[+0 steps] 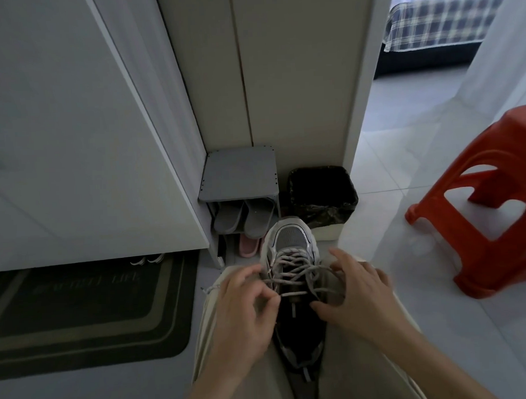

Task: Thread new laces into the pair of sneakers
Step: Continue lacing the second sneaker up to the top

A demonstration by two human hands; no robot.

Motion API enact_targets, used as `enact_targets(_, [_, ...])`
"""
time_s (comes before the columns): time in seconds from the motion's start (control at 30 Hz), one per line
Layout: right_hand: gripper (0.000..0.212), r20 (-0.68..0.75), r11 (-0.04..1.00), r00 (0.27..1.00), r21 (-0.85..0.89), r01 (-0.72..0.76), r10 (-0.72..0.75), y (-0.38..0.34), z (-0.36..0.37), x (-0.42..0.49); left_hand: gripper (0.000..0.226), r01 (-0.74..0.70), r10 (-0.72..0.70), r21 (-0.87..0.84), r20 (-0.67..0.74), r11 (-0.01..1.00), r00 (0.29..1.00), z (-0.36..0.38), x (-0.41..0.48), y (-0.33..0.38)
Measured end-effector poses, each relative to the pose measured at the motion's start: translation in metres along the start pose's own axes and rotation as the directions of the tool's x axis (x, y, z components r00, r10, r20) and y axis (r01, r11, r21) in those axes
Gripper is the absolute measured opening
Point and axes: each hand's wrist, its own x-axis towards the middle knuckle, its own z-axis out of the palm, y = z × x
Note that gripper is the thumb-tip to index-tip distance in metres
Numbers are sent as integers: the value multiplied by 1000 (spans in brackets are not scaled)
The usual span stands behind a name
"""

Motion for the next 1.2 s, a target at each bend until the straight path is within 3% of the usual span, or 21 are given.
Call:
enact_targets(0.17, [80,11,1000,1000,-12,-2,2,-2,-3,0,18,177,-176,-76,8,981,984,-19,-6,-23])
enact_targets(0.57, [48,-1,1000,1000,-21,-11,11,3,4,1,13,467,-466,11,91,884,880,-71,-33,-63])
enact_targets(0.7, [43,6,1000,1000,-24,-4,4,2,4,1,6,515,-521,85,187,853,832,-68,-34,-68])
enact_targets(0.8, [45,30,1000,1000,-22,-1,1,3,2,1,18,443,-462,141,173,885,870,-57,-27,-62])
enact_targets(0.9, [47,53,1000,999,-26,-4,5,3,1,3,37,278,-289,112,99,954,952,-41,-20,-40])
enact_targets(1.0, [44,67,999,998,-40,2,1,1,0,3,50,82,-103,133,162,988,981,-20,-12,-16])
enact_targets(1.1, [44,74,999,997,-48,3,0,0,-1,2,37,-20,-67,342,241,939,968,-6,-5,-1])
enact_targets(1.2, [41,70,999,997,-53,-3,7,1,-2,1,20,-47,-66,398,264,916,962,-6,-3,3])
